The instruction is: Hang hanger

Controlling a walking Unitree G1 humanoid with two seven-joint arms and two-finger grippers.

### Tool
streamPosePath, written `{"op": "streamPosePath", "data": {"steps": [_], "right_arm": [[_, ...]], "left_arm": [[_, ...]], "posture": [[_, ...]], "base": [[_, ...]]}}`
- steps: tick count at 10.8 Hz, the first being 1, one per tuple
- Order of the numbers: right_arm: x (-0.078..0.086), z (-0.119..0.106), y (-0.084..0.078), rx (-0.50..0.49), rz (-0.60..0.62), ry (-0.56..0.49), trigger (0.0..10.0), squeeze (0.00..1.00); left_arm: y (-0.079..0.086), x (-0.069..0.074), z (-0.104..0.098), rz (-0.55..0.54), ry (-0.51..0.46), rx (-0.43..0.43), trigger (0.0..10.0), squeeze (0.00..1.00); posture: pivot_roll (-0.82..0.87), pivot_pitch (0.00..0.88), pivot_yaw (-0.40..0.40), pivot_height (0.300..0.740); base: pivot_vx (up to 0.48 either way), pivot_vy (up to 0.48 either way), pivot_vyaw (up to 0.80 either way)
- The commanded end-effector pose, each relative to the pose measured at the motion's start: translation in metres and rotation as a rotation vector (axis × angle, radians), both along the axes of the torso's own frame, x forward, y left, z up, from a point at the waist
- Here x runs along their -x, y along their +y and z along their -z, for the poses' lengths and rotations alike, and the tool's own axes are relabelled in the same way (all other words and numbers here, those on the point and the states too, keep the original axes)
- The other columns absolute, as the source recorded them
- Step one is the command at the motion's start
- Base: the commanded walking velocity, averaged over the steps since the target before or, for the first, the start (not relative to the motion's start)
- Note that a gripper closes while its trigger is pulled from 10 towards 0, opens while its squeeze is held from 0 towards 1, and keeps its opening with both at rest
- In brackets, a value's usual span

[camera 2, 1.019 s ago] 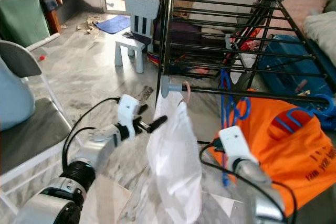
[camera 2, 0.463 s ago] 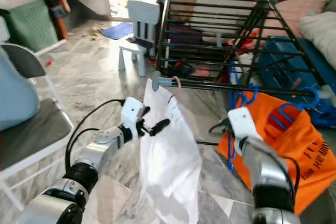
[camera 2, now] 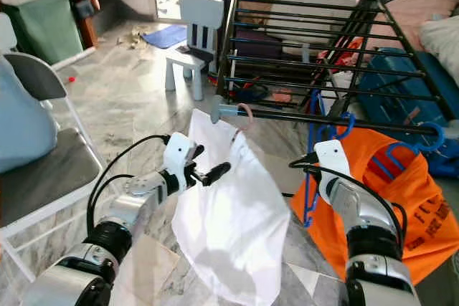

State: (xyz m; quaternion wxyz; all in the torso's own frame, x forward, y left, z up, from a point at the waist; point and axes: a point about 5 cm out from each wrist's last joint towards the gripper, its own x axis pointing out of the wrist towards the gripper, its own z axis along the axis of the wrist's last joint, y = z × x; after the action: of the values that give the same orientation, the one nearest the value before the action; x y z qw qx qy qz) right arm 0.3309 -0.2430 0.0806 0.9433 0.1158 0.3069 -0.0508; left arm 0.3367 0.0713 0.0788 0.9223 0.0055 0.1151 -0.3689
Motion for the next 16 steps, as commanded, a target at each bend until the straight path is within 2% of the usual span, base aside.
{"op": "streamPosePath", "data": {"steps": [1, 5, 7, 9, 12, 14, 15, 16], "right_arm": [[-0.004, -0.008, -0.008, -0.007, 0.013, -0.016, 10.0, 0.0], [-0.016, -0.012, -0.003, -0.049, -0.017, -0.016, 10.0, 0.0], [-0.021, -0.009, -0.004, -0.041, -0.017, 0.0, 10.0, 0.0], [-0.012, 0.008, -0.006, -0.04, -0.006, 0.055, 10.0, 0.0], [0.012, 0.037, -0.017, -0.037, 0.025, 0.137, 10.0, 0.0], [0.019, 0.044, -0.018, -0.042, 0.028, 0.153, 10.0, 0.0], [0.02, 0.046, -0.02, -0.032, 0.024, 0.145, 10.0, 1.0], [0.02, 0.044, -0.025, 0.079, -0.016, 0.127, 10.0, 1.0]], "left_arm": [[0.0, 0.0, -0.002, 0.009, -0.009, -0.001, 10.0, 0.0], [0.01, 0.001, 0.001, -0.01, -0.01, -0.029, 10.0, 0.0], [0.026, 0.002, 0.002, -0.033, -0.012, -0.06, 10.0, 0.0], [0.031, 0.003, 0.003, -0.033, -0.009, -0.076, 10.0, 0.0], [0.029, 0.003, 0.0, -0.015, -0.005, -0.091, 10.0, 0.0], [0.029, 0.004, 0.001, -0.008, -0.001, -0.1, 10.0, 0.0], [0.028, 0.004, 0.002, -0.006, 0.002, -0.107, 10.0, 0.0], [0.027, 0.004, 0.001, -0.004, 0.002, -0.108, 10.0, 0.0]], "posture": [[0.06, 0.0, -0.115, 0.74], [0.11, 0.0, -0.142, 0.74], [0.15, 0.0, -0.147, 0.74], [0.16, 0.0, -0.143, 0.74], [0.16, 0.0, -0.128, 0.74], [0.16, 0.0, -0.123, 0.74], [0.16, 0.0, -0.122, 0.74], [0.16, 0.0, -0.119, 0.74]], "base": [[0.0, 0.0, 0.0], [0.0, 0.0, 0.0], [0.0, 0.0, 0.0], [0.0, 0.0, 0.0], [0.0, 0.0, 0.0], [0.0, 0.0, 0.0], [0.0, 0.0, 0.0], [0.0, 0.0, 0.0]]}}
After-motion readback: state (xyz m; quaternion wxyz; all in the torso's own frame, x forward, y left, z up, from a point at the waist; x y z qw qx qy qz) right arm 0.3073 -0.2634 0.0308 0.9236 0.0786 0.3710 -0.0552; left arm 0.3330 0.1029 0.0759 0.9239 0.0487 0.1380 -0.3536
